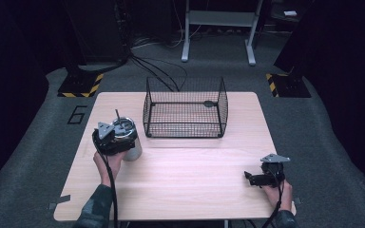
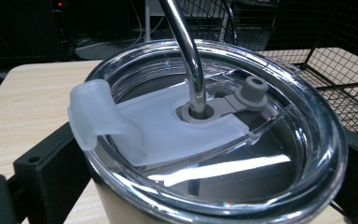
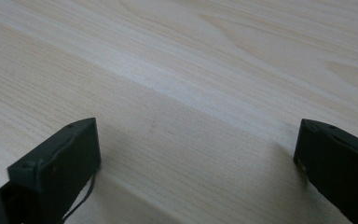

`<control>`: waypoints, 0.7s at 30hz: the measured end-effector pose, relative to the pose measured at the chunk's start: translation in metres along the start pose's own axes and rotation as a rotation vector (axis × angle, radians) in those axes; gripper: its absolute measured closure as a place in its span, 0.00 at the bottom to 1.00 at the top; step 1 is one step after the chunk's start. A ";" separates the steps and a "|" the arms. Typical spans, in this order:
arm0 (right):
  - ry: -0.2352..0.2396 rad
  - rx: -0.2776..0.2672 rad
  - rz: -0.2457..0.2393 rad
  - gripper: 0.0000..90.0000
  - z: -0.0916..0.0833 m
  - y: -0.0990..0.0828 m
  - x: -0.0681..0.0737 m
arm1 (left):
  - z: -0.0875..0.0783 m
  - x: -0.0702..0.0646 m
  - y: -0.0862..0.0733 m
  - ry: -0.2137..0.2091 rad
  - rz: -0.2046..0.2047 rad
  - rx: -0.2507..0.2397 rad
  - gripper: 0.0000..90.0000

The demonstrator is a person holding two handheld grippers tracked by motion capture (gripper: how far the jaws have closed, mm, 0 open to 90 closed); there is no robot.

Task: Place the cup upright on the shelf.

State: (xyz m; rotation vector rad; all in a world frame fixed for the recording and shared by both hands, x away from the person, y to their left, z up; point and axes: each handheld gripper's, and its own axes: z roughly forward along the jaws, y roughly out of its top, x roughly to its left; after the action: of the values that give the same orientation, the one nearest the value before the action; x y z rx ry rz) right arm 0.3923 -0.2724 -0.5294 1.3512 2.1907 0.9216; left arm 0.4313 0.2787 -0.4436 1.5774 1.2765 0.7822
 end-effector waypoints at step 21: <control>-0.002 0.004 0.003 0.00 0.000 0.000 0.000 | -0.003 0.003 0.000 -0.025 0.045 -0.011 0.04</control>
State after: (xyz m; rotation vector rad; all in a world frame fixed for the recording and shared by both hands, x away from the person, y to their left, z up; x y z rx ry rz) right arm 0.3925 -0.2727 -0.5291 1.3574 2.1912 0.9167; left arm 0.4288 0.2825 -0.4429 1.6068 1.2207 0.7936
